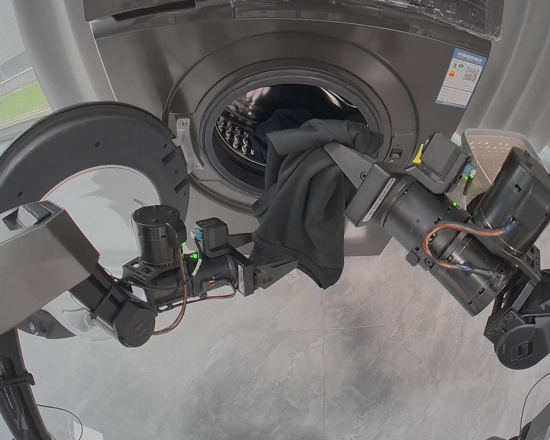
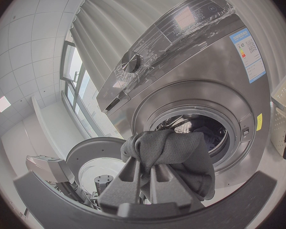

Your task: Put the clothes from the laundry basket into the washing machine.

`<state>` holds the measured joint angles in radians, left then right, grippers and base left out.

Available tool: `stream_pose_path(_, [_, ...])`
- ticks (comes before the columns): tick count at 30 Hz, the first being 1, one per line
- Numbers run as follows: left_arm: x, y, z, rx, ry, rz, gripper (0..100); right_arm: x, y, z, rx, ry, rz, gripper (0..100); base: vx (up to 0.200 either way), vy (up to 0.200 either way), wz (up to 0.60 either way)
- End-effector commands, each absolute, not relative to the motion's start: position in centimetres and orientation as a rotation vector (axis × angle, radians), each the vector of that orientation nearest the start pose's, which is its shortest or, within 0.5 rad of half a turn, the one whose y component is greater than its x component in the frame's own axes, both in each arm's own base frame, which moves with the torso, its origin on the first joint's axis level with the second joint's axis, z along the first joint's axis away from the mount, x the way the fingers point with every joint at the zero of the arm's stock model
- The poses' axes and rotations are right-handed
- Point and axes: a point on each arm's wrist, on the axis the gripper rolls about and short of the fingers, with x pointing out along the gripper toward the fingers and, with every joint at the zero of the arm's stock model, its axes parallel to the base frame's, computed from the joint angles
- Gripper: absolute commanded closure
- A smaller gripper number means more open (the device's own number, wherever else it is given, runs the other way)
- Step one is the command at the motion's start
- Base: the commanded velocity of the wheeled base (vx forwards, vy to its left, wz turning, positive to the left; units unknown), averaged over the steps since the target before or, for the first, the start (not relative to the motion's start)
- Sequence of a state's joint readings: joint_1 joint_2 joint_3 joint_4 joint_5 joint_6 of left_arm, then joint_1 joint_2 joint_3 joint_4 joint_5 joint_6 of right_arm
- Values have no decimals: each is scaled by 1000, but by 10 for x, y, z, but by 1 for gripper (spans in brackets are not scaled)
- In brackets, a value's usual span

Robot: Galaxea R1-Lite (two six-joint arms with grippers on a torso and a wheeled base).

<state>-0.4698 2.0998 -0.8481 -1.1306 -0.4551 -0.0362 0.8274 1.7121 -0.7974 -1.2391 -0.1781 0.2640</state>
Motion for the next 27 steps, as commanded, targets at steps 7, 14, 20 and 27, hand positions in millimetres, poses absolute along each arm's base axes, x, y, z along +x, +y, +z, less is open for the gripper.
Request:
stream_pose_path(7, [324,-187,97,-43,125,-948,100,210,218,234,405,-195,671,100,0,0,0])
stream_pose_path(14, [272,-174,110,-56,68,-983,100,209,213,222,387,-155,659,100,0,0,0])
stream_pose_path(20, [236,-160,121,-75,14,-1002,100,208,212,210,365,-112,660,100,0,0,0])
stream_pose_path(27, [200,-148,129,-73,-8,-1041,100,205,213,199,351,-72,673,100,0,0,0])
